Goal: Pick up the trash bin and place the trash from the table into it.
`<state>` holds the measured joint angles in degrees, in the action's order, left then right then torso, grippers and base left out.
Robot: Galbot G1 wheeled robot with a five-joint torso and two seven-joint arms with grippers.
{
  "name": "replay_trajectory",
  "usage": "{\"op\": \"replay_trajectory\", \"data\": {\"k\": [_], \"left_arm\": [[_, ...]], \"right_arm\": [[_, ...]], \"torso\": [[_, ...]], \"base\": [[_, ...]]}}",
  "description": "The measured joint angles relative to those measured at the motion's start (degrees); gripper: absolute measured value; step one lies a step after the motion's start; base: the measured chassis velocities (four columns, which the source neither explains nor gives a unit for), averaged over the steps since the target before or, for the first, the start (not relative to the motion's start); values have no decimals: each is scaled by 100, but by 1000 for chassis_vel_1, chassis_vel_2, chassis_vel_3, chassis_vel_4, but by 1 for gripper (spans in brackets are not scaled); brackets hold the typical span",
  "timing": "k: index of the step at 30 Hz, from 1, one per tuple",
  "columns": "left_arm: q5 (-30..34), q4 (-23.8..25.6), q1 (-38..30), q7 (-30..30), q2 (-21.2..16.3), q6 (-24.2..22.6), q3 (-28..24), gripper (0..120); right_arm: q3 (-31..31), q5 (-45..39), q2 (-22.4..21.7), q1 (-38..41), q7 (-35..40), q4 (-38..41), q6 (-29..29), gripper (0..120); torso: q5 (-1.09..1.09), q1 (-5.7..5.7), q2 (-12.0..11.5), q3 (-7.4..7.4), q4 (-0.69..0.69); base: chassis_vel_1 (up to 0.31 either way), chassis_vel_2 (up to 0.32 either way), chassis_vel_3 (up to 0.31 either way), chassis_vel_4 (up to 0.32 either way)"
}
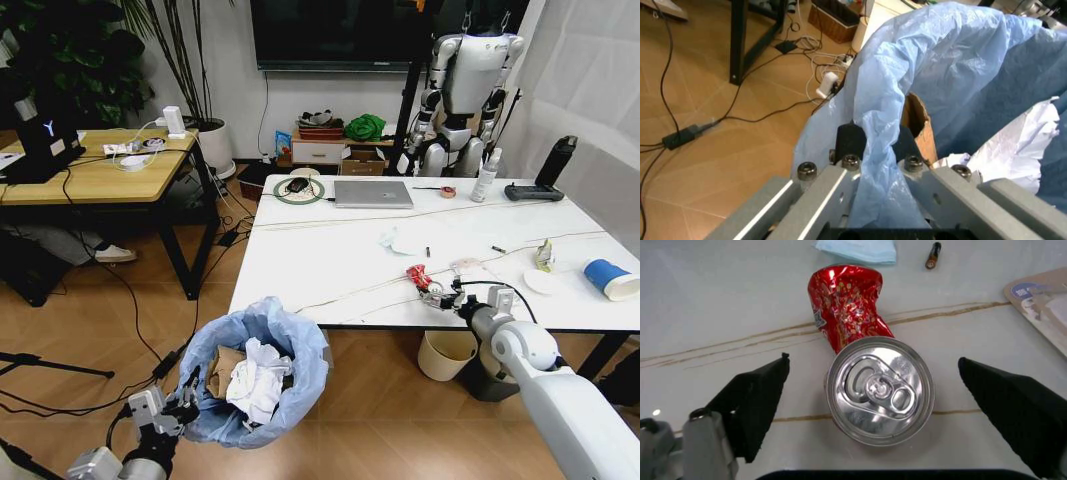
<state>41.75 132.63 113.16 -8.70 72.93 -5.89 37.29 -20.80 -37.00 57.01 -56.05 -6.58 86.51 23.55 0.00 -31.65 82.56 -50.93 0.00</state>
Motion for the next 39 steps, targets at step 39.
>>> {"op": "replay_trajectory", "data": {"k": [39], "left_arm": [[-7, -60, -44, -6, 135, 3, -91, 0]], "right_arm": [[782, -1146, -356, -426, -636, 2681, -1211, 46]], "torso": [[1, 2, 1, 1, 1]], "base": [[0, 0, 0, 0]]}}
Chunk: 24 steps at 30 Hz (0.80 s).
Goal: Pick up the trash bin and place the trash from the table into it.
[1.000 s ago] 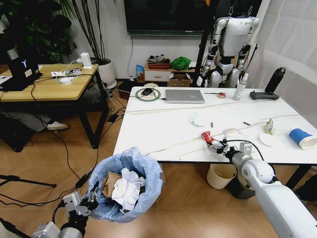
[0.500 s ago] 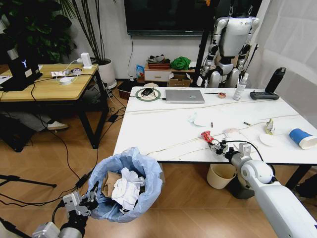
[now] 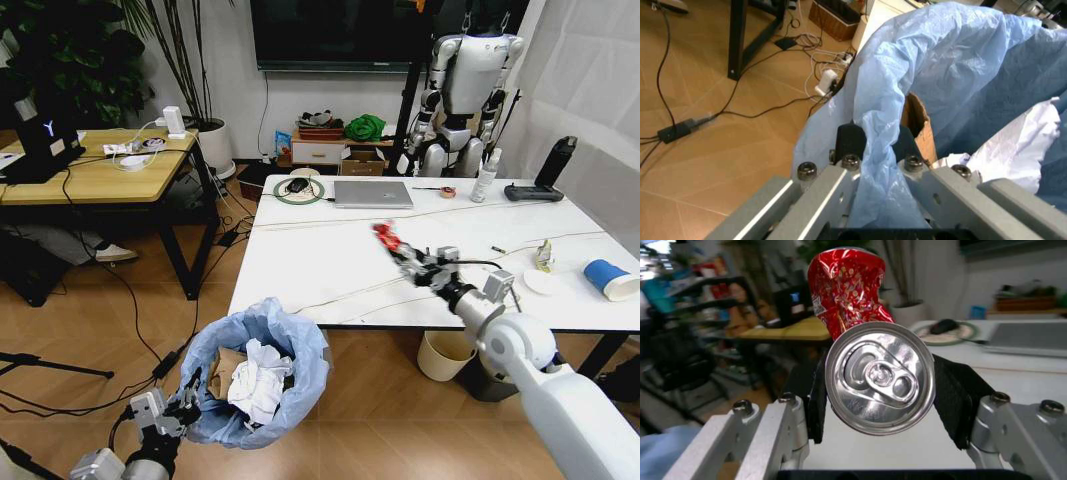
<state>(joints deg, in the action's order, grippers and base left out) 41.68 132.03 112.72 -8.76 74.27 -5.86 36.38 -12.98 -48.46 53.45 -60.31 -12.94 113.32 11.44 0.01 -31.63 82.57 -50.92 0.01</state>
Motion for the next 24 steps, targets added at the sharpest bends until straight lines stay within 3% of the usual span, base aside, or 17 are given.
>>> {"op": "replay_trajectory", "data": {"k": [2, 3, 8, 13, 17, 22, 24], "left_arm": [[-5, 12, 2, -1, 15, 0, 0, 0], [-5, 12, 2, -1, 15, 0, 0, 0], [-19, 69, 12, -7, 53, -15, 14, 0], [-61, 92, 23, -9, 93, -24, 5, 0], [-84, 113, 40, -9, 119, -27, -9, 0], [-95, 126, 56, -10, 132, -27, -9, 0], [-95, 126, 55, -10, 133, -27, -9, 0]], "right_arm": [[670, -3, -119, 21, -55, 414, -243, 46], [670, -3, -119, 21, -55, 414, -243, 46], [2091, 371, -221, 119, -194, 684, -612, 46], [2621, 775, -114, 182, -241, 592, -703, 46], [2740, 1098, -76, 152, -219, 463, -703, 49], [2565, 1232, -89, 59, -119, 509, -702, 70], [2481, 1218, -88, 40, -71, 582, -691, 73]], "torso": [[0, 0, 0, 0, -1], [0, 0, 0, 0, -1], [0, 0, 0, 0, -1], [-1, 0, 0, 0, -1], [0, -1, 0, 0, -1], [-1, -1, 0, -1, 0], [-1, -1, 0, 0, 0]], "base": [[0, 0, 0, 0], [0, 0, 0, 0], [0, 0, 0, 0], [0, 0, 0, 0], [0, 0, 0, 0], [0, 0, 0, 0], [0, 0, 0, 0]]}}
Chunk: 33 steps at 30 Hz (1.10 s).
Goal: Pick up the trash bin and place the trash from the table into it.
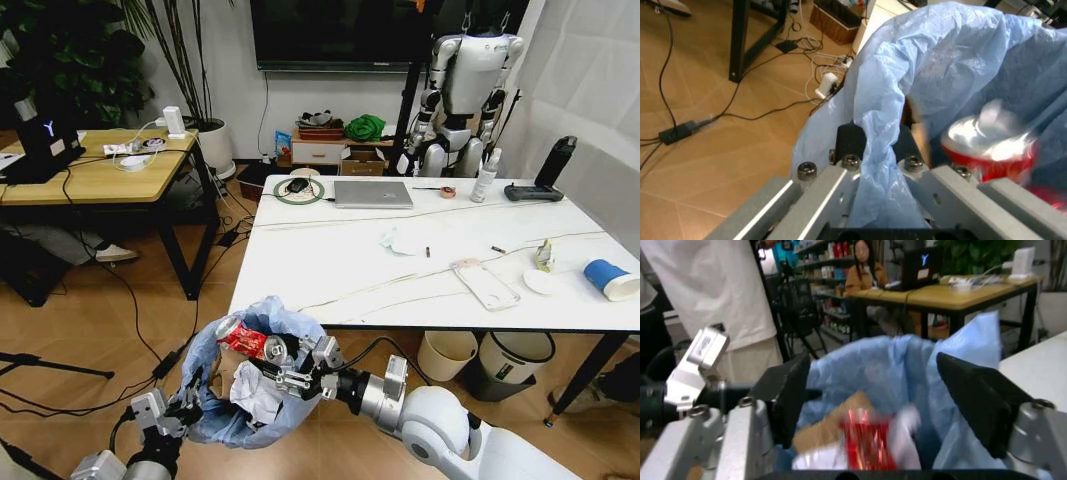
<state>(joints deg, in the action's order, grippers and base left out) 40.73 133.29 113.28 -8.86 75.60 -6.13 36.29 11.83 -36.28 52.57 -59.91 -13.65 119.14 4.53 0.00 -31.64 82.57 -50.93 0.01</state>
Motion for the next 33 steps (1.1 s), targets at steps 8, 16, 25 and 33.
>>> {"op": "replay_trajectory", "data": {"k": [8, 16, 25, 33], "left_arm": [[-6, -17, 6, 2, 9, 0, -24, 0], [-20, -12, 7, 8, 21, 0, -16, 0], [-34, 40, 30, 15, 62, 2, 32, 0], [-45, 73, 50, 17, 107, 3, 52, 0]], "right_arm": [[-819, -417, 251, 117, 614, 249, 316, 99], [-1705, -824, 1002, 1193, 2308, -753, 1928, 100], [-1964, 793, 1283, 2207, 2132, -2954, 2131, 100], [-1848, 1901, 1740, 2680, 1699, -4653, 1608, 100]], "torso": [[0, 0, 0, 0, 1], [0, -1, 0, -1, 0], [1, -2, -1, -1, 1], [0, -1, -1, 0, -2]], "base": [[0, 0, 0, 0], [0, 0, 0, 0], [0, 0, 0, 0], [0, 0, 0, 0]]}}
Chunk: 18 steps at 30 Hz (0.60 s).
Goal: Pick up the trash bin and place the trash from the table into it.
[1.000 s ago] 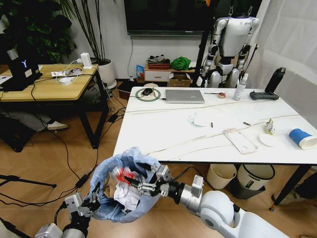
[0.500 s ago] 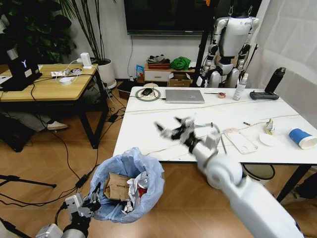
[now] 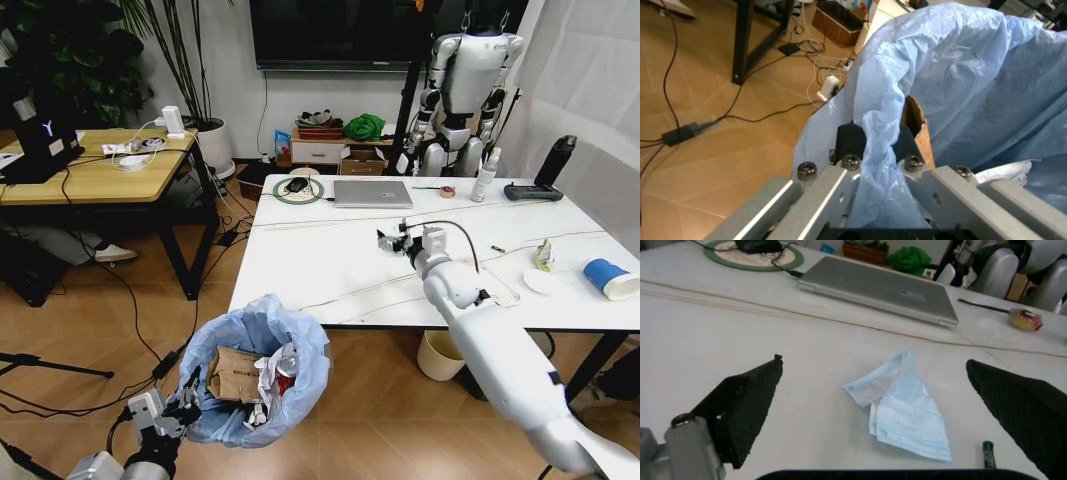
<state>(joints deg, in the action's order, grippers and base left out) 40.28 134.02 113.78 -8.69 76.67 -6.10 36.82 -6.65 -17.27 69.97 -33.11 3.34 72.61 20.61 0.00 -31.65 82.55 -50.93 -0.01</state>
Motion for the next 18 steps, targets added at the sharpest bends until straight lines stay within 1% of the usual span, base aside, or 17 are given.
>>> {"op": "replay_trajectory", "data": {"k": [2, 4, 5, 8, 14, 16, 17, 18], "left_arm": [[-10, 7, 15, 2, 12, 6, 10, 0], [-12, 16, 23, 3, 19, 9, 25, 0], [-12, 16, 23, 3, 19, 9, 25, 0], [-13, 36, 34, 5, 24, 12, 33, 0], [-13, 39, 37, 6, 28, 15, 33, 0], [-13, 43, 41, 6, 31, 17, 33, 0], [-13, 43, 41, 6, 31, 17, 33, 0], [-13, 44, 43, 6, 33, 18, 32, 0]], "right_arm": [[24, 320, 114, 118, -94, -496, -170, 100], [40, 540, 154, 168, -140, -764, -234, 100], [40, 540, 154, 168, -140, -764, -234, 100], [49, 917, 204, 217, -143, -1074, -313, 100], [39, 1204, 263, 275, -79, -1326, -382, 100], [12, 1373, 284, 306, -41, -1459, -444, 93], [12, 1373, 284, 306, -41, -1459, -444, 93], [0, 1413, 285, 321, -23, -1512, -467, 88]], "torso": [[-1, 0, 0, 0, 0], [0, 0, 0, 0, 2], [0, 0, 0, 0, 2], [-1, 0, 0, 0, 3], [-1, 1, 1, 0, 2], [-1, 1, 1, 0, 2], [-1, 1, 1, 0, 2], [0, 1, 1, 0, 2]], "base": [[0, 0, 0, 0], [0, 0, 0, 0], [0, 0, 0, 0], [0, 0, 0, 0], [0, 0, 0, 0], [0, 0, 0, 0], [0, 0, 0, 0], [0, 0, 0, 0]]}}
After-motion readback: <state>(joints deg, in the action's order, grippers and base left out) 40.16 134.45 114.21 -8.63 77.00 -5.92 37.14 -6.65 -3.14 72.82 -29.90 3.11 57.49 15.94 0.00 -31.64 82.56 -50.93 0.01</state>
